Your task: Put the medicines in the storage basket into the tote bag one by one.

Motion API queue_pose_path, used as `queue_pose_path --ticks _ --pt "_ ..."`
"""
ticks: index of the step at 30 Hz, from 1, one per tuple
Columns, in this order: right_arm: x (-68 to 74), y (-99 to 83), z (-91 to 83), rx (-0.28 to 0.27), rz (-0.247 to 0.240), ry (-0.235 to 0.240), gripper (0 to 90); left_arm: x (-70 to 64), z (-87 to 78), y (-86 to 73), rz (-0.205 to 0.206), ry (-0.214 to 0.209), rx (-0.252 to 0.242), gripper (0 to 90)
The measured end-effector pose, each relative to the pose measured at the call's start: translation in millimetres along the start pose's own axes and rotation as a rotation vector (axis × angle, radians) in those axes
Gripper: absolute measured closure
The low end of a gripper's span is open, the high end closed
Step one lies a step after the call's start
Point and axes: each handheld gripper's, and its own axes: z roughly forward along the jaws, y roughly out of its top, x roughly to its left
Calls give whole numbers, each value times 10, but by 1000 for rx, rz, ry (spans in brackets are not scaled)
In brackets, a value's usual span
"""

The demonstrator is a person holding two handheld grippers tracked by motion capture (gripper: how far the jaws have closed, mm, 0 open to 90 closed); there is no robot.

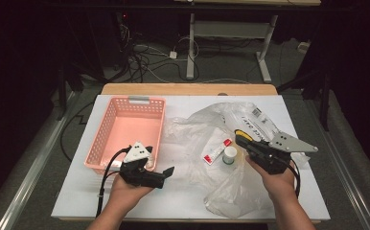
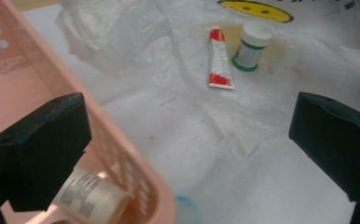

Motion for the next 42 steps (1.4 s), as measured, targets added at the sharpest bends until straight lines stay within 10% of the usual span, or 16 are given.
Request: queue_pose_path --ticks 22,42 --pt "-5 -6 -1 3 1 3 900 492 -326 -204 -113 140 0 0" --pt "-6 4 -21 -2 10 0 900 553 -323 84 -111 124 25 19"
